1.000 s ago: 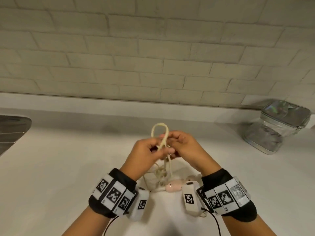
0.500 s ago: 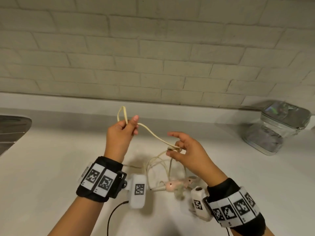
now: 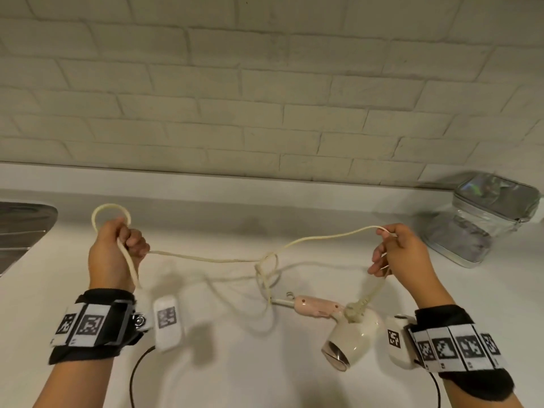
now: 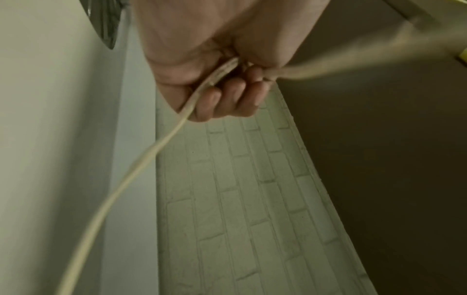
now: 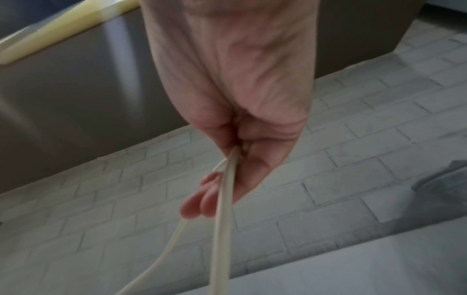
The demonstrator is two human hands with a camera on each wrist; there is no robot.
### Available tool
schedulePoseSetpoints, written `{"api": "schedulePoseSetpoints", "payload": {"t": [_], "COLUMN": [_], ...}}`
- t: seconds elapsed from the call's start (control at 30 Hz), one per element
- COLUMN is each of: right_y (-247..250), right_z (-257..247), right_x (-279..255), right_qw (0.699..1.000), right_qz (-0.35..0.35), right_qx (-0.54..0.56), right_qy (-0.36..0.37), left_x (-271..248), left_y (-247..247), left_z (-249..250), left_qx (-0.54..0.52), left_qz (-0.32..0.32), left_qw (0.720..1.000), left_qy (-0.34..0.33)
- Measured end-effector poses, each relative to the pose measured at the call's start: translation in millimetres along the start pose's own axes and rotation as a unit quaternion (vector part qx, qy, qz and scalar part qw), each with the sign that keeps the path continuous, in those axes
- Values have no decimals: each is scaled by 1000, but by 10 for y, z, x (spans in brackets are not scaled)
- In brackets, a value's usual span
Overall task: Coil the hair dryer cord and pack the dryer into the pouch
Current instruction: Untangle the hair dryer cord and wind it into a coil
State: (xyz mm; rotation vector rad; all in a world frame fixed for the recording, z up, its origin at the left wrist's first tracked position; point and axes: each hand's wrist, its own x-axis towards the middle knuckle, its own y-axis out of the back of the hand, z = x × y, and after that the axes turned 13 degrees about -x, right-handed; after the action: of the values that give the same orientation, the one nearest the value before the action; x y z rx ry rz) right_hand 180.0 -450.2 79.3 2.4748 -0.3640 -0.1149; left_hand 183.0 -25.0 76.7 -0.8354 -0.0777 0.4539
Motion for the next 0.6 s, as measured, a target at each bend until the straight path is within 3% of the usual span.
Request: {"api": "schedulePoseSetpoints", "payload": {"t": [0.07, 0.13, 0.2, 0.3, 0.4, 0.47, 0.53, 0.6], "right_y": [-32, -52, -56, -67, -84, -111, -155, -210], "right_z": [-36, -91, -158, -262, -362, -422, -460, -459], "right_x": [-4, -15, -11, 23, 29, 9, -22, -45], "right_qw": [1000, 997, 991, 989, 990, 989, 986, 985], "right_qz": [16, 43, 68, 69, 46, 29, 21, 19], "right_qx": [10, -15, -41, -31, 21, 59, 79, 85], "right_qy": [23, 68, 104, 130, 134, 136, 144, 152], "left_x": [-105, -253, -374, -447, -374, -319, -307, -289], "left_y": [-62, -164, -236, -191, 23, 202, 331, 403], "left_z": [-8, -38, -117, -234, -314, -382, -444, -496], "left_qx": [44, 154, 301, 401, 553, 628, 640, 654], "left_qz": [-68, -124, -148, -189, -242, -234, -202, -132], "left_qw": [997, 980, 940, 894, 794, 741, 741, 745], "left_qy": [-10, -33, -69, -68, -63, -21, 14, 2]}}
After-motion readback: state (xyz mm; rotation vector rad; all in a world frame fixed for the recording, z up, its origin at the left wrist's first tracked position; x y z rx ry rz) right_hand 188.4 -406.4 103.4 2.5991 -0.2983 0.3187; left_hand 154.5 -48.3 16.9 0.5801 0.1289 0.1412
